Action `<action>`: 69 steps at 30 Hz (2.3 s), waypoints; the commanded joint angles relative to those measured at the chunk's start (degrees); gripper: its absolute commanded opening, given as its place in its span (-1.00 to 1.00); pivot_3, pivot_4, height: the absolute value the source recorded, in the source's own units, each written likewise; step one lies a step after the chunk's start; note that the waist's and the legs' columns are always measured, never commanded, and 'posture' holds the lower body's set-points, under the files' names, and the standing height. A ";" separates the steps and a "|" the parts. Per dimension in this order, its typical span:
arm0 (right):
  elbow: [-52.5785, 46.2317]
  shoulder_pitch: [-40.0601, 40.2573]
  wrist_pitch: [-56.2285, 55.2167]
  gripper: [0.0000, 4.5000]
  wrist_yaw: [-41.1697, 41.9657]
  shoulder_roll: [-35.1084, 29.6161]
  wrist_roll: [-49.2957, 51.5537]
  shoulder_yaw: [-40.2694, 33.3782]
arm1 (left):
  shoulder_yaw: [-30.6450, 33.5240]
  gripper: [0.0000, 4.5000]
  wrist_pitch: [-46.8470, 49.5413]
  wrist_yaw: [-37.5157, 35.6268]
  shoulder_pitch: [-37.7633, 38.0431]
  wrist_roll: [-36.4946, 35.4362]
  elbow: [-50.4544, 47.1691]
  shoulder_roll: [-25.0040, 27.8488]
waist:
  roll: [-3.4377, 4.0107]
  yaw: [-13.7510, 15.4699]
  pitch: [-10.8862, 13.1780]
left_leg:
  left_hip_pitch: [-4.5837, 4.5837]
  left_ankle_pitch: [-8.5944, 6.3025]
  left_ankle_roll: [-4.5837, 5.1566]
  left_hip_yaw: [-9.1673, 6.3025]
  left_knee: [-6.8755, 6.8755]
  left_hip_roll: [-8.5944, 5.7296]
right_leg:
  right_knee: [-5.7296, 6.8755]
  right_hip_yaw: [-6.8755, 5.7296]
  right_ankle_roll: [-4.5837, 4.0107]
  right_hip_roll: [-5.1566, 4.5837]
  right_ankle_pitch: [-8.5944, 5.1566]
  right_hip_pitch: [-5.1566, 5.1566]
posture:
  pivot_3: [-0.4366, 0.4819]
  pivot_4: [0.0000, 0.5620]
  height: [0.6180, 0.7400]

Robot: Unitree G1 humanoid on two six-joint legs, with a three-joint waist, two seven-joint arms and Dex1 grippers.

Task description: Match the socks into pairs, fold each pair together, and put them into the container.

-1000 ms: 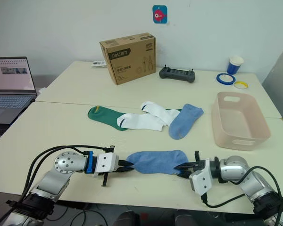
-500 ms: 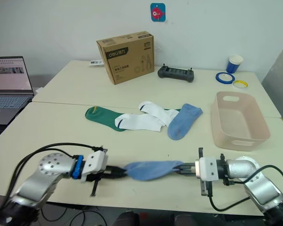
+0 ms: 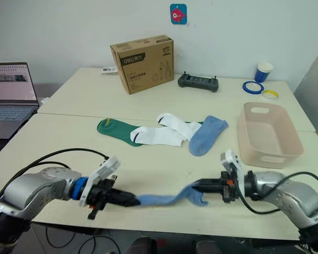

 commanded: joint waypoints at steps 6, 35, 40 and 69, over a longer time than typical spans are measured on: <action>6.12 -5.02 -0.70 -0.97 3.90 4.71 -9.41 -0.06 | -3.79 -1.00 0.54 0.96 -5.16 5.09 5.74 -4.17 | 0.02 0.19 -0.03 | -0.90 -0.02 0.04 -0.25 -0.04 0.14 | 0.08 -0.14 -0.20 0.26 0.13 -0.60 | -0.05 -0.47 1.00; -0.87 9.87 0.67 0.37 0.56 6.35 -15.80 -9.97 | 10.83 0.27 -16.13 10.82 5.53 10.32 9.15 -12.42 | 0.19 0.26 -0.12 | -0.78 -0.05 0.08 -0.19 0.03 0.08 | 0.12 -0.12 0.12 0.13 0.01 -0.44 | -0.05 -0.47 1.00; -1.20 9.01 1.06 0.19 0.83 7.86 -16.05 -9.15 | 9.86 0.02 -13.90 10.41 5.80 9.04 6.42 -13.25 | 0.17 0.05 -0.13 | -0.75 0.06 -0.06 -0.12 0.15 0.04 | 0.09 -0.02 0.25 0.10 0.30 -0.40 | -0.05 -0.47 1.00; -8.39 11.97 6.14 -0.99 2.31 4.14 -12.16 -10.04 | 17.43 -1.00 -4.23 14.72 22.85 -1.19 -11.71 -8.32 | 0.17 0.01 -0.12 | -0.74 0.08 -0.09 -0.08 0.05 0.08 | 0.01 -0.01 0.13 0.07 0.29 -0.48 | -0.05 -0.47 1.00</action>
